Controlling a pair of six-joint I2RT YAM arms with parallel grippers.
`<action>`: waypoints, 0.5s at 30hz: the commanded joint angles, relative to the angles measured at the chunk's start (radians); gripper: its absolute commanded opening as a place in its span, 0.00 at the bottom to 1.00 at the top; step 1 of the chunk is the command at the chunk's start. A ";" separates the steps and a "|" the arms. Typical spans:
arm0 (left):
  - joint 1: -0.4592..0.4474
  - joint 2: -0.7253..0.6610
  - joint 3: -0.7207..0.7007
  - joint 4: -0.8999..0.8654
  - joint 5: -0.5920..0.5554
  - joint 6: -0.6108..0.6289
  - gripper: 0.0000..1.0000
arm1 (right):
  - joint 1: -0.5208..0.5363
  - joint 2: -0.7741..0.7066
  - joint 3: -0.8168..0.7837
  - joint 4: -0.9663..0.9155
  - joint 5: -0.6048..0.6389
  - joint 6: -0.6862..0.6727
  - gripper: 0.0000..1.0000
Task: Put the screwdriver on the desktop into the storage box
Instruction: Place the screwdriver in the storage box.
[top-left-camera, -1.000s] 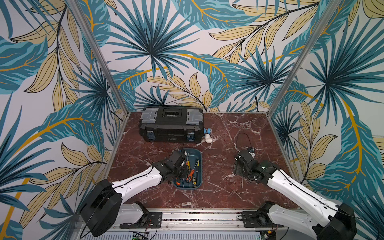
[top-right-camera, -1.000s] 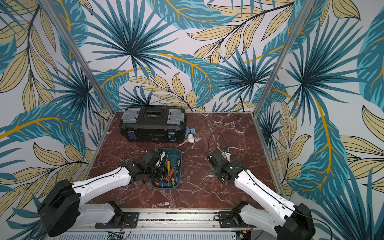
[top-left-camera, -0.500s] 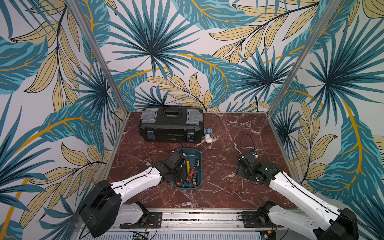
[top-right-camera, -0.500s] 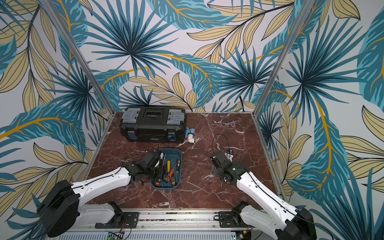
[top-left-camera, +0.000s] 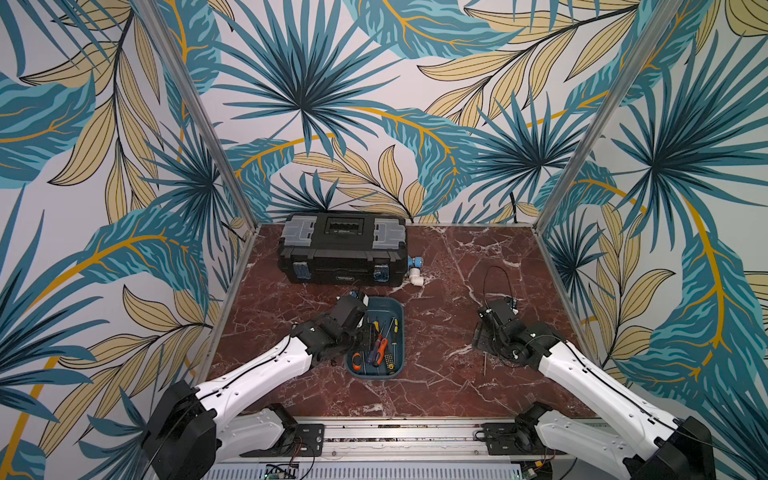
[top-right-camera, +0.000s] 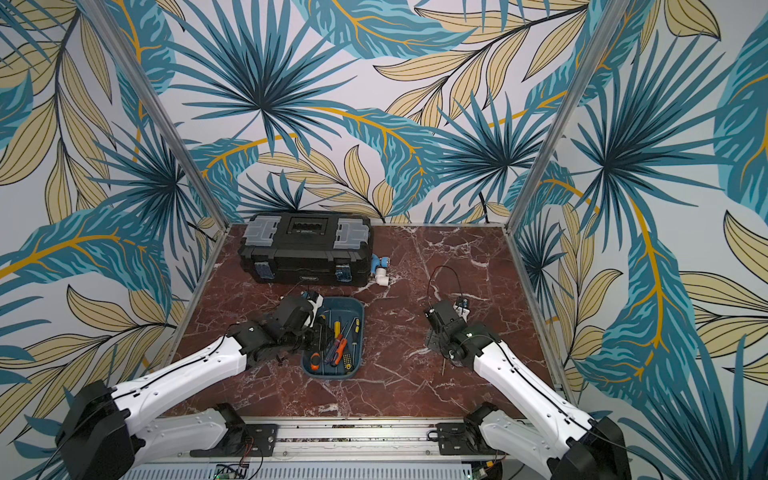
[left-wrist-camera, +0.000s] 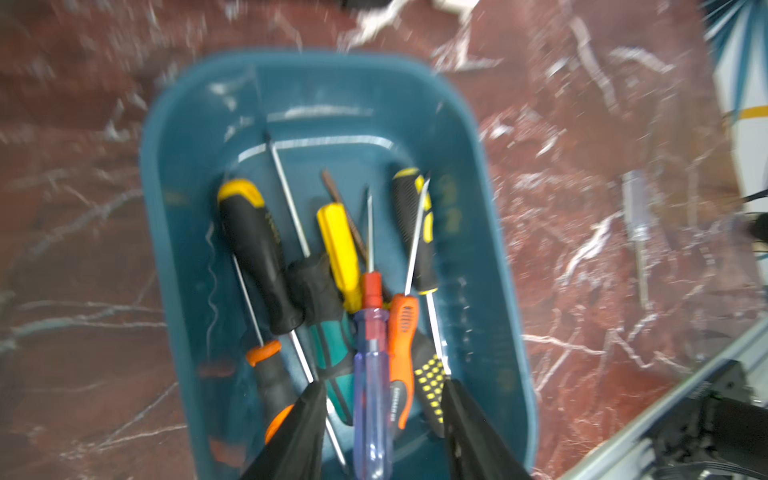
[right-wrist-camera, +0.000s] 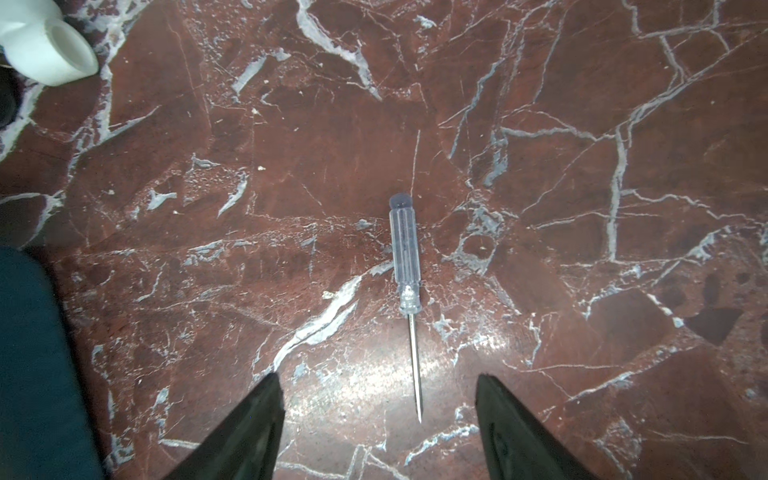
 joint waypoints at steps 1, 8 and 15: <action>0.002 -0.107 0.087 -0.024 -0.017 0.017 0.41 | -0.025 0.022 -0.019 0.019 -0.018 -0.040 0.73; 0.042 -0.330 0.043 0.171 0.056 -0.014 0.06 | -0.098 0.078 -0.042 0.086 -0.086 -0.097 0.63; 0.095 -0.341 0.011 0.242 0.194 -0.070 0.00 | -0.187 0.179 -0.072 0.168 -0.199 -0.148 0.48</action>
